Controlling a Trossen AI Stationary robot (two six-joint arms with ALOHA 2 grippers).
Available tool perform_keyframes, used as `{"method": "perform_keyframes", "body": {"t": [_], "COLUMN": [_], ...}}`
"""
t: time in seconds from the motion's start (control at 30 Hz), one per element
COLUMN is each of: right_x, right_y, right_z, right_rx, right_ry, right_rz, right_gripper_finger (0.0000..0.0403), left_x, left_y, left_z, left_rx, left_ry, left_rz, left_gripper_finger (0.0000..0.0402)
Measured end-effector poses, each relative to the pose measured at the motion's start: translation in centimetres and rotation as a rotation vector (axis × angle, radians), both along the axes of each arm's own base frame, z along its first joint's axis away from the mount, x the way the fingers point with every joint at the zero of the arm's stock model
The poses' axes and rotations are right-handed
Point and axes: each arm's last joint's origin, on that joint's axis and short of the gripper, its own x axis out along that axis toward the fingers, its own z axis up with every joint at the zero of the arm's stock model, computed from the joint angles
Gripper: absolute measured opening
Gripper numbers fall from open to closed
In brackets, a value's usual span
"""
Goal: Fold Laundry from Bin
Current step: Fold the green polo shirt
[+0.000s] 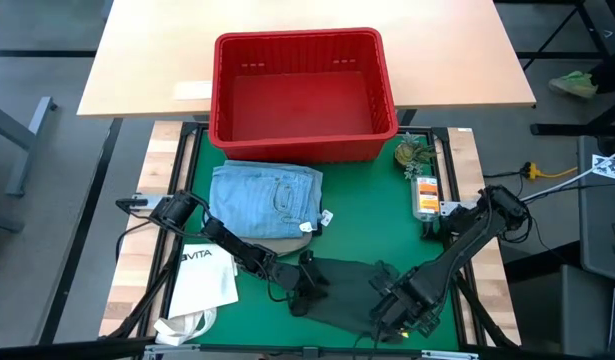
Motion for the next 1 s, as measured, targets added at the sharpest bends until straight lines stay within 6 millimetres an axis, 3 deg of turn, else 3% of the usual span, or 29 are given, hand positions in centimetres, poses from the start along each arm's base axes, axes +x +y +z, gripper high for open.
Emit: {"method": "perform_keyframes", "body": {"t": [0.2, 0.4, 0.67, 0.87, 1.0], "right_x": [0.0, -0.2, 1.2, 2.4, 1.5], "right_y": [-0.4, -0.3, -0.4, 0.5, 1.4], "right_z": [0.4, 0.5, 0.7, 0.8, -0.6], "right_rx": [-0.091, -0.038, -0.209, -0.121, -0.108], "right_ry": [-0.069, -0.022, -0.305, -0.442, -0.428], "right_rz": [-0.071, -0.054, -0.109, -0.137, -0.104], "right_gripper_finger": [0.0179, 0.0179, 0.0179, 0.0179, 0.0179], "left_x": [0.0, 0.0, 0.0, 0.0, 0.0], "left_y": [0.0, 0.0, 0.0, 0.0, 0.0], "left_z": [0.0, 0.0, 0.0, 0.0, 0.0], "left_rx": [0.000, -0.001, 0.000, -0.001, -0.001], "left_ry": [0.000, 0.000, -0.001, -0.001, -0.001], "left_rz": [0.000, 0.000, 0.001, 0.001, 0.001], "left_gripper_finger": [0.0159, 0.0159, 0.0159, 0.0159, 0.0159]}}
